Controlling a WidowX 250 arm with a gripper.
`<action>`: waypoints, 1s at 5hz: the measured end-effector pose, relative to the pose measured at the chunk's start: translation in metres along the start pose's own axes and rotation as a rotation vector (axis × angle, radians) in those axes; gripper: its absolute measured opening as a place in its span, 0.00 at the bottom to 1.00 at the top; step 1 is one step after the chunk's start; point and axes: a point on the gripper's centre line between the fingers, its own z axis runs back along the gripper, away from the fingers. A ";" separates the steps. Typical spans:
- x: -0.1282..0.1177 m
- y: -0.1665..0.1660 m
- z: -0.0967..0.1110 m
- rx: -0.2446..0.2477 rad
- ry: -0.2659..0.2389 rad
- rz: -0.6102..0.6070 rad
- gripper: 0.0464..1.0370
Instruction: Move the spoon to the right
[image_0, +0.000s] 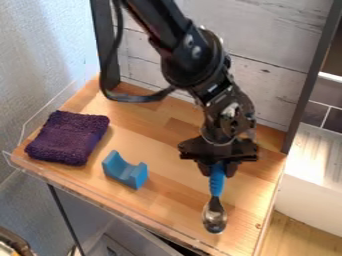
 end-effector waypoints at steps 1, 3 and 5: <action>-0.005 -0.004 -0.015 0.024 0.013 -0.007 0.37; -0.008 -0.009 -0.027 0.034 0.032 -0.008 0.42; -0.008 -0.004 -0.027 0.084 0.048 0.036 0.96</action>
